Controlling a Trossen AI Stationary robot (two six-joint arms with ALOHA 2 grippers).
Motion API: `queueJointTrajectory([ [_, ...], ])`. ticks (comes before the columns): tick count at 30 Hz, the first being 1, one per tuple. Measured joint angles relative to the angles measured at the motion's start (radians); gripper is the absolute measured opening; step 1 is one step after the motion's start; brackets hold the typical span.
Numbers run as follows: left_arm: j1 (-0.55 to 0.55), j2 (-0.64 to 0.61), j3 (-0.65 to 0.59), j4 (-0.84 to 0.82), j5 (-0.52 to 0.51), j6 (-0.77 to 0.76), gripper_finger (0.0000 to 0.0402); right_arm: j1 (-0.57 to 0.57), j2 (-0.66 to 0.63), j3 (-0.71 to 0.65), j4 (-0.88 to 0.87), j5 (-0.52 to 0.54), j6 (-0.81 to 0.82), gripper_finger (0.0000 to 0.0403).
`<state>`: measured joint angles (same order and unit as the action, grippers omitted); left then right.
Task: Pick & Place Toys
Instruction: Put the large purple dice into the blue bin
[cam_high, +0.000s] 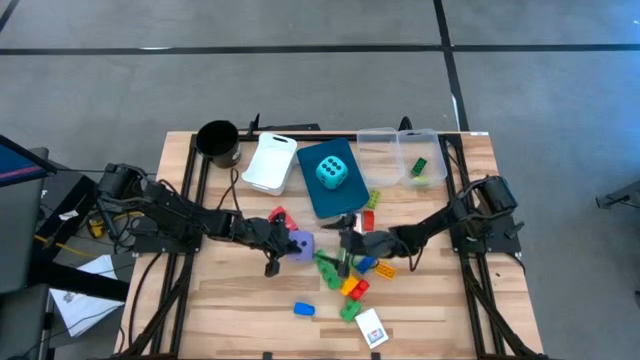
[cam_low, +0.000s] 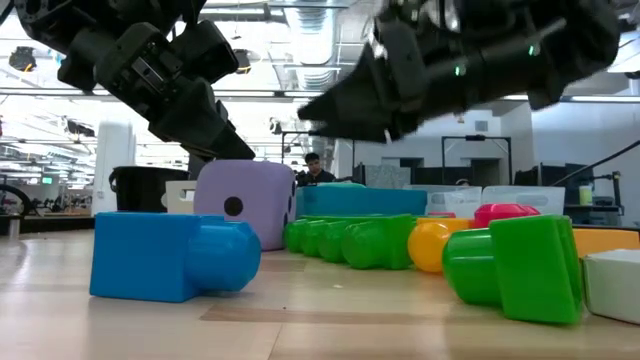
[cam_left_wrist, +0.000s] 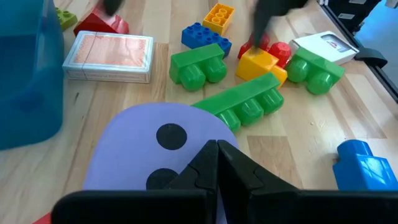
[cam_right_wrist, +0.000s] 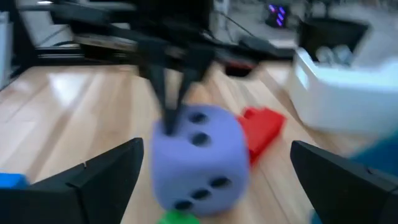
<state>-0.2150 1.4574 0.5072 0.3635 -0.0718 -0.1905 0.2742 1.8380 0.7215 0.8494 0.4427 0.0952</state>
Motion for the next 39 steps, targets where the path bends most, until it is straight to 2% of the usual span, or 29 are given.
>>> queueJointTrajectory([
  [4,0.0,0.001,-0.002,0.041,0.001,0.023,0.0,-0.046,0.001,-0.04,-0.002,-0.009,0.089,0.04],
  [10,0.037,0.002,-0.003,0.093,-0.055,0.086,0.0,-0.053,0.001,-0.038,0.046,-0.027,0.013,0.04],
  [17,0.101,0.002,-0.002,0.09,-0.052,0.083,0.0,-0.055,0.001,-0.038,0.04,-0.053,0.042,0.04],
  [22,0.122,0.0,-0.001,0.09,-0.051,0.124,0.0,-0.055,0.003,-0.038,0.029,-0.133,0.088,0.04],
  [28,0.123,0.0,0.0,0.106,-0.051,0.186,0.0,-0.062,0.116,0.001,0.14,-0.187,0.058,0.04],
  [35,0.123,-0.024,0.0,0.118,-0.051,0.187,0.0,-0.091,0.286,0.124,0.142,-0.24,0.002,0.04],
  [39,0.122,-0.038,0.001,0.113,-0.048,0.187,0.0,-0.094,0.312,0.172,0.096,-0.244,-0.05,0.04],
])
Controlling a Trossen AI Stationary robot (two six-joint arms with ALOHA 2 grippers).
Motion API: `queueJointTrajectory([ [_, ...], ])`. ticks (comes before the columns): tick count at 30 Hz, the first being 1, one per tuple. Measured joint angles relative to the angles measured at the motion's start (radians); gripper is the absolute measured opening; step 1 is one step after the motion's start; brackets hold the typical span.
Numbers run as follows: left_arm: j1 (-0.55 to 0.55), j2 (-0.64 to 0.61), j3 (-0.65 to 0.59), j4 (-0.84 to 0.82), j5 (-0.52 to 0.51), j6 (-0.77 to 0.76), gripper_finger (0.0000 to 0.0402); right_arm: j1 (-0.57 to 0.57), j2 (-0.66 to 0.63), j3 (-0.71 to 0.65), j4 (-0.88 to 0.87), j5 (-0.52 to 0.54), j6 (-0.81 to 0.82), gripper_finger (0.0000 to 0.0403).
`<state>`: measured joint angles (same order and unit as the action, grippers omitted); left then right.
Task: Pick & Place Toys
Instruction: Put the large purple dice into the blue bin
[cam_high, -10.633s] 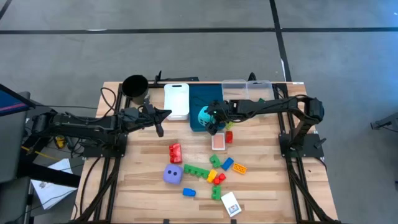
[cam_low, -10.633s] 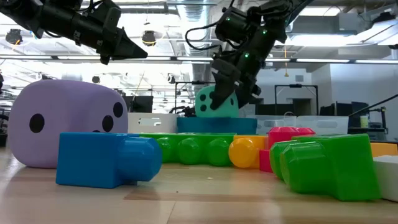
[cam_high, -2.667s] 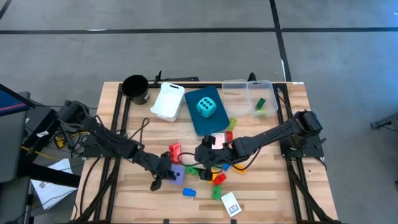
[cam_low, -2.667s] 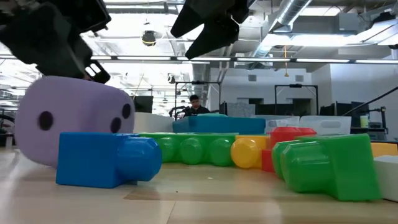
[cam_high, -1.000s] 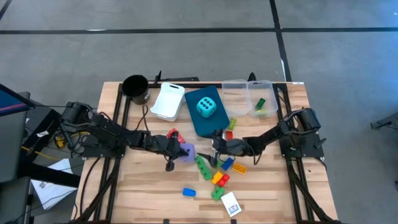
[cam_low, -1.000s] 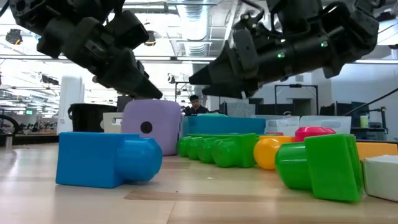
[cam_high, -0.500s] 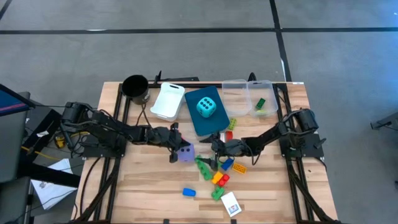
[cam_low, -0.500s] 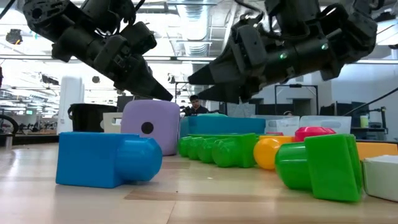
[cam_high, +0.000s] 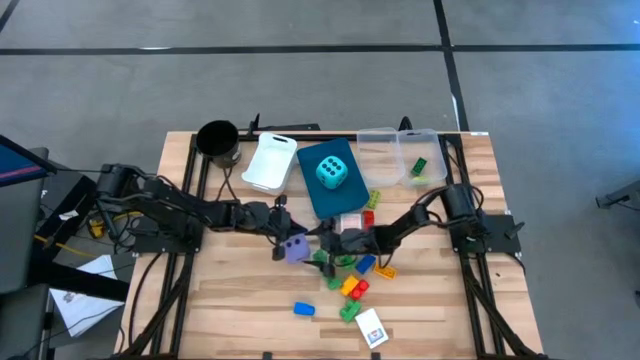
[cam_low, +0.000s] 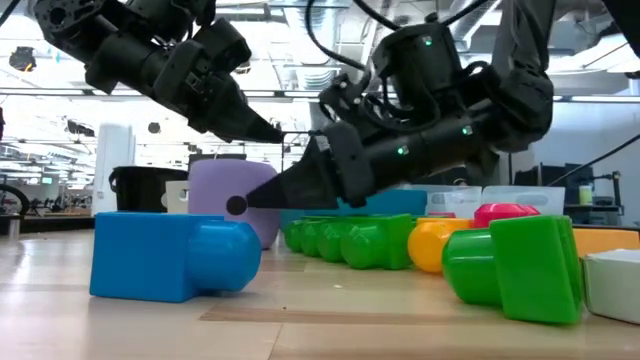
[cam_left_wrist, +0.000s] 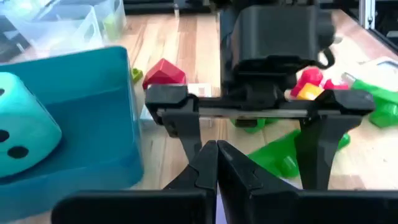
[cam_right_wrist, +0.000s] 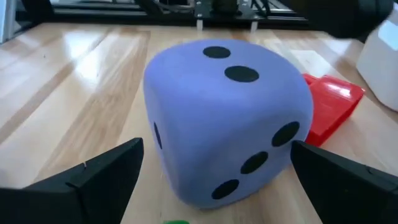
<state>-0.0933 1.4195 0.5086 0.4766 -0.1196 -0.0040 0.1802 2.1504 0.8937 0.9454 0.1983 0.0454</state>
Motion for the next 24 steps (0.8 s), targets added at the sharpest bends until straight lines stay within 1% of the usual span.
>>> queueJointTrajectory([
  [2,0.0,-0.01,0.0,-0.023,0.021,0.0,0.0,-0.006,-0.001,0.019,-0.039,0.001,-0.008,0.04],
  [6,-0.005,-0.059,0.0,-0.136,0.024,-0.009,0.0,-0.013,-0.001,0.027,-0.067,0.005,-0.009,0.04],
  [12,-0.026,-0.234,0.0,-0.35,0.022,-0.102,0.0,-0.012,-0.002,0.028,-0.073,0.009,-0.012,0.04],
  [15,-0.034,-0.332,0.0,-0.458,-0.011,-0.158,0.0,-0.012,-0.002,0.028,-0.079,0.009,-0.012,0.04],
  [17,-0.035,-0.373,0.0,-0.534,-0.027,-0.202,0.0,-0.013,-0.002,0.028,-0.079,0.01,-0.014,0.04],
  [19,-0.035,-0.386,0.0,-0.604,-0.031,-0.267,0.0,-0.013,-0.002,0.028,-0.08,0.011,-0.023,0.04],
  [21,-0.044,-0.371,-0.001,-0.652,-0.03,-0.328,0.0,-0.013,-0.004,0.028,-0.086,0.012,-0.027,0.04],
  [24,-0.071,-0.334,-0.025,-0.642,-0.007,-0.399,0.0,-0.02,-0.024,0.028,-0.137,0.011,-0.03,0.04],
])
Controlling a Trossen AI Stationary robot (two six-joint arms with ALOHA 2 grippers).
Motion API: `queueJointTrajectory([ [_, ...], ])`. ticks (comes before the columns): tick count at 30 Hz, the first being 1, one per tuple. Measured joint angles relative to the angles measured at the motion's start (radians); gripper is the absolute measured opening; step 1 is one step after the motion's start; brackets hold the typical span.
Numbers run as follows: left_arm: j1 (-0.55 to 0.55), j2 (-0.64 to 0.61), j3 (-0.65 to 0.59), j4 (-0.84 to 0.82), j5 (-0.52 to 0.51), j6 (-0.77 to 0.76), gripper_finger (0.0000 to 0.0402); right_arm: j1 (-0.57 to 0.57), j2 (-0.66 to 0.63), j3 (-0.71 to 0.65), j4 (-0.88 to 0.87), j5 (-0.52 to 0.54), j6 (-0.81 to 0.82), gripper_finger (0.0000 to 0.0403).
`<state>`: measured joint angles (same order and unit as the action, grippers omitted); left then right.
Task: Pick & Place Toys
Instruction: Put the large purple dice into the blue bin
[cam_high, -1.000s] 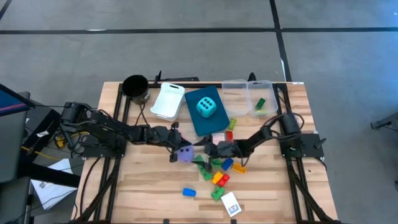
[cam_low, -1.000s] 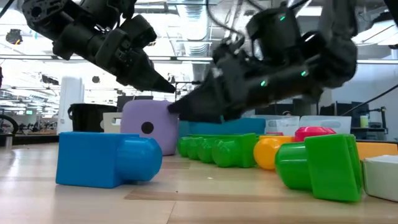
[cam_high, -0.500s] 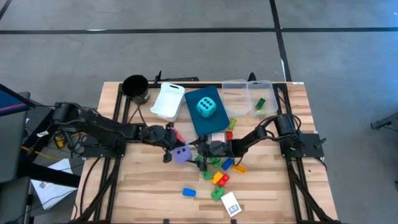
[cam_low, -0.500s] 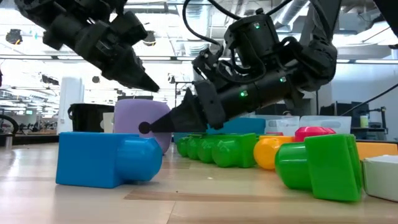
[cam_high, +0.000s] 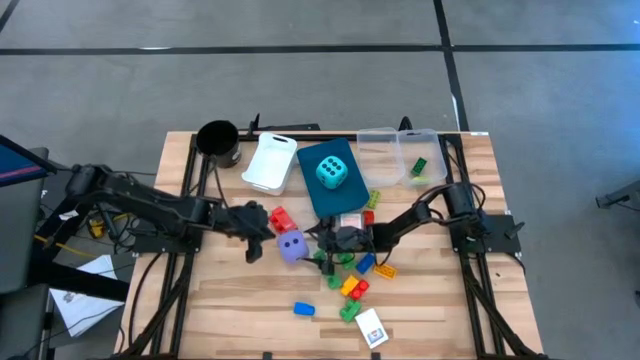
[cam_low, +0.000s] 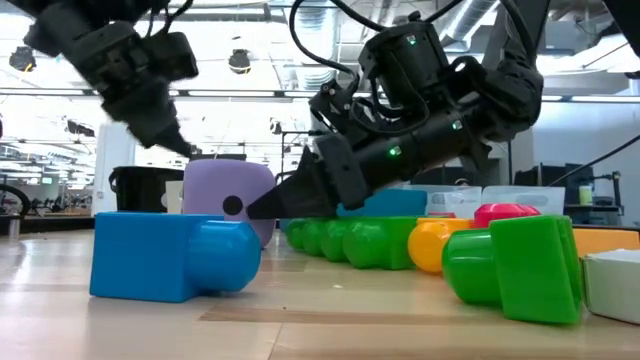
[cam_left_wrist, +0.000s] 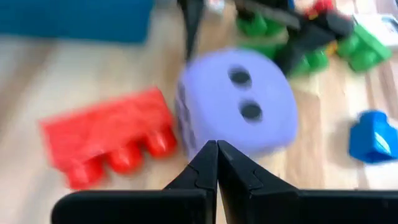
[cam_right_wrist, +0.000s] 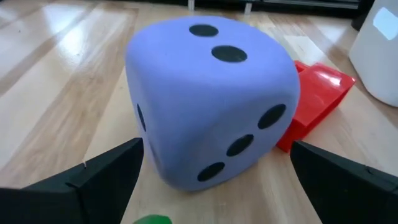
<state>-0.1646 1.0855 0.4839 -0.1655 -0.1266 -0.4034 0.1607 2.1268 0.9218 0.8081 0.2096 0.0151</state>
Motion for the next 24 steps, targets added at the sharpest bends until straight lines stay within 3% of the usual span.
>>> queueJointTrajectory([
  [10,-0.071,0.083,-0.023,0.081,0.003,-0.096,0.0,-0.027,-0.046,0.0,-0.109,0.0,0.0,0.04],
  [24,0.024,0.251,-0.023,0.081,-0.078,0.008,0.0,-0.027,-0.047,0.0,-0.123,-0.039,0.003,0.04],
])
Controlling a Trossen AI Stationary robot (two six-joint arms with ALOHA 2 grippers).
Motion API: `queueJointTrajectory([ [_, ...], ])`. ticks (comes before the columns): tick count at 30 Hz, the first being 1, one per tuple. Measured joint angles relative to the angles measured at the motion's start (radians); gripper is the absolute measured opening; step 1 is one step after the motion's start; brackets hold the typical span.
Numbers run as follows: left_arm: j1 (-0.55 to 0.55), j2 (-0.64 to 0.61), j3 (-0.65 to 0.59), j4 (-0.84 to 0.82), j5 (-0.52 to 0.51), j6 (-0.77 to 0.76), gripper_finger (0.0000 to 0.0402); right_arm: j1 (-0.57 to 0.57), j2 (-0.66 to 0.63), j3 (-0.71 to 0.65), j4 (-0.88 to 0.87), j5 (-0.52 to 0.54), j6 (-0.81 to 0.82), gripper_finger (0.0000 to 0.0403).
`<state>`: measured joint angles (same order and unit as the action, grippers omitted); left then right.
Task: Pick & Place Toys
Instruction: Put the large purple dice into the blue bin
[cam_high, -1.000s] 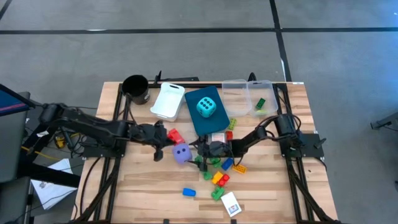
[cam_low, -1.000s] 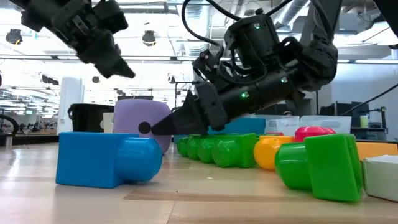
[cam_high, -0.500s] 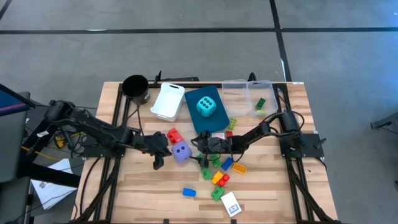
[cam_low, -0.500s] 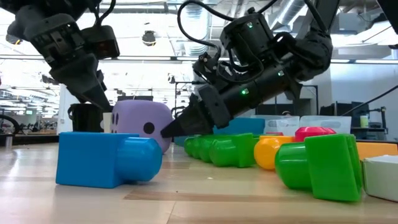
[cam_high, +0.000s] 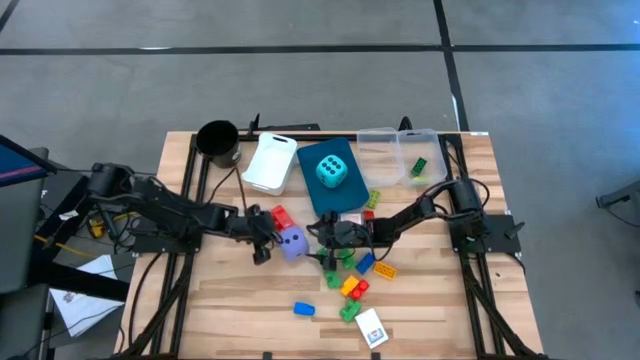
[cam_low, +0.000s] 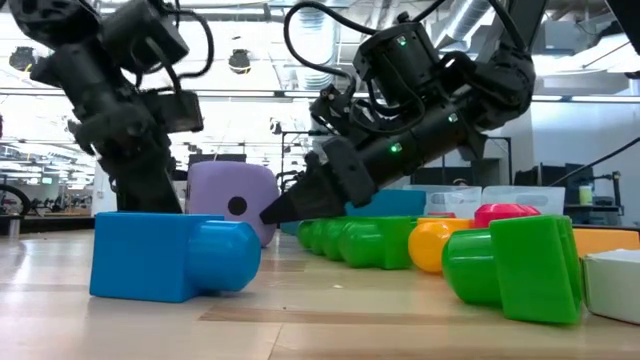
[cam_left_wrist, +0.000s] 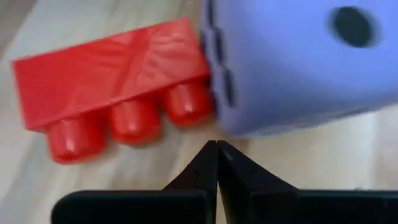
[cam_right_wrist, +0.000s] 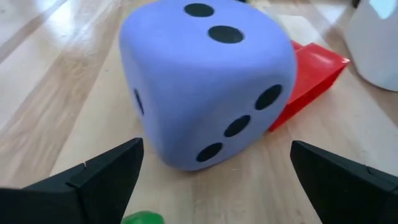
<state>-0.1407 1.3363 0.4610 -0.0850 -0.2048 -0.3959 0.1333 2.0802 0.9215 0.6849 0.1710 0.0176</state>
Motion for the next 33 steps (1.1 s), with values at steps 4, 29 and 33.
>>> queueJointTrajectory([
  [4,0.044,0.032,0.0,0.018,-0.014,0.047,0.0,0.001,0.0,0.0,0.0,-0.021,-0.002,0.04],
  [29,0.108,0.028,0.001,-0.084,0.157,-0.003,0.0,0.009,0.0,0.0,-0.01,-0.016,0.028,0.04],
  [33,0.092,0.03,0.0,-0.054,0.243,-0.006,0.0,0.009,0.0,0.0,-0.01,-0.014,0.028,0.04],
])
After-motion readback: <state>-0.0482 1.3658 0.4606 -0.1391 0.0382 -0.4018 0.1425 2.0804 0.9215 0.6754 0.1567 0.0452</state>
